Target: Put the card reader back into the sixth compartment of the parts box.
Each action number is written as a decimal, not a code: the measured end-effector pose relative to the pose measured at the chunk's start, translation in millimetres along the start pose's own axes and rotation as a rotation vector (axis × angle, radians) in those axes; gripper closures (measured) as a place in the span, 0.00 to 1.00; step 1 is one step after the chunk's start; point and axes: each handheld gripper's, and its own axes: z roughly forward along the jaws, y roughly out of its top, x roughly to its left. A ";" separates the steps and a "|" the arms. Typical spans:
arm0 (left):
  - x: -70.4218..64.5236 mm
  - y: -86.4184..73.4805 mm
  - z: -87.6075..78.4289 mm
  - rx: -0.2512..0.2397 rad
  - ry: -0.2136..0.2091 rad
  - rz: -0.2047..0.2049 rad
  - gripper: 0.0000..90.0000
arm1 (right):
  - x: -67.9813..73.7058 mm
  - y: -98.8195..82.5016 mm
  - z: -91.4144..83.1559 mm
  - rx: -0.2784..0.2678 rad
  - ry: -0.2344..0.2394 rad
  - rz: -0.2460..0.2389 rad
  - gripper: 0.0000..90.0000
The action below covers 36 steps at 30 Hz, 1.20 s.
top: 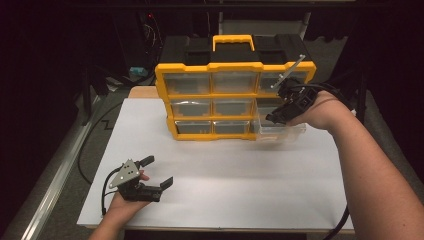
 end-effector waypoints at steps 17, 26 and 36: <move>2.5 1.9 0.2 0.000 0.006 -0.012 0.00 | 3.9 -16.1 -29.5 -0.029 0.001 0.059 0.35; 3.0 3.1 0.5 -0.009 0.012 -0.013 0.00 | 19.4 -36.9 -35.9 -0.020 0.006 0.056 0.32; 3.2 1.7 1.1 0.003 0.012 -0.015 0.00 | 33.5 -59.9 -33.5 -0.005 -0.003 0.070 0.25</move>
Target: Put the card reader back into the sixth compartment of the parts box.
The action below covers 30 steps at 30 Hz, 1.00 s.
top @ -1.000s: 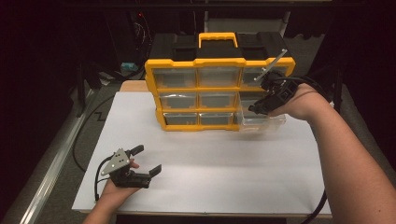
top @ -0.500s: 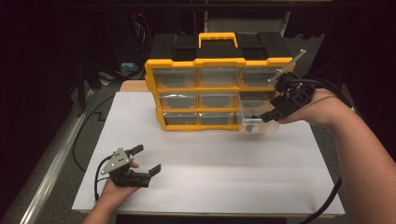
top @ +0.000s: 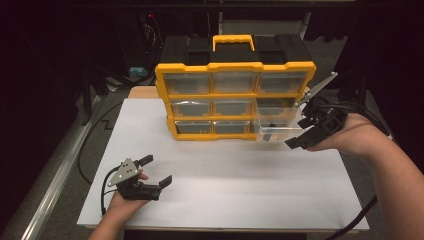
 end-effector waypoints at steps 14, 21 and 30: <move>-0.4 0.1 -0.2 -0.005 0.005 0.004 0.00 | 16.6 -29.9 4.5 0.010 -0.013 0.027 0.14; 0.0 0.8 -0.8 -0.005 0.006 0.007 0.00 | 19.9 -38.4 22.3 0.030 -0.023 0.055 0.00; 0.7 -0.9 0.4 0.004 0.008 0.013 0.00 | 22.7 -48.6 50.2 0.053 -0.031 0.057 0.00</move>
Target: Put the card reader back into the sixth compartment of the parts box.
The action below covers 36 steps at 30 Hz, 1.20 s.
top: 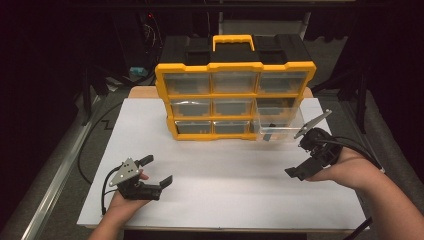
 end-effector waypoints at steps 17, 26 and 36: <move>-0.6 1.2 -0.8 -0.007 -0.002 -0.004 0.00 | 11.3 -12.9 61.7 0.072 0.009 0.003 0.00; -0.8 0.5 -0.2 -0.004 0.000 -0.002 0.00 | 15.4 -20.0 103.0 0.069 0.003 0.031 0.00; -0.2 0.3 0.3 0.003 0.004 -0.008 0.00 | 18.3 -31.1 133.9 -0.019 -0.011 0.076 0.00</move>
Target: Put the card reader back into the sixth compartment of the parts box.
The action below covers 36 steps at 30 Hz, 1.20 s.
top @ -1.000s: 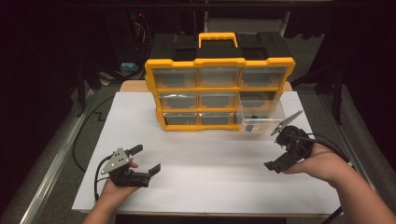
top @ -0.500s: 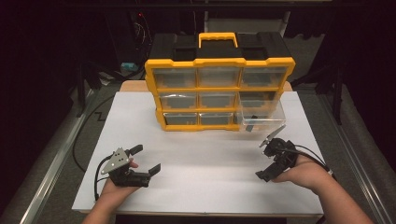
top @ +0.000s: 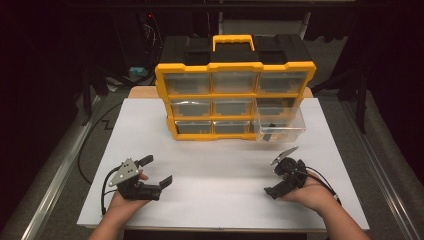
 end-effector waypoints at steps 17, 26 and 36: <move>4.8 2.7 0.4 -0.011 0.031 -0.011 0.00 | 5.7 -20.4 6.5 -0.479 -0.033 0.119 0.00; 4.5 0.6 1.5 -0.005 0.038 -0.018 0.00 | 12.0 -39.2 -8.4 -0.735 -0.040 0.196 0.00; 7.3 3.0 4.2 -0.027 0.054 -0.043 0.00 | 13.4 -53.3 -15.6 -0.811 -0.079 0.178 0.00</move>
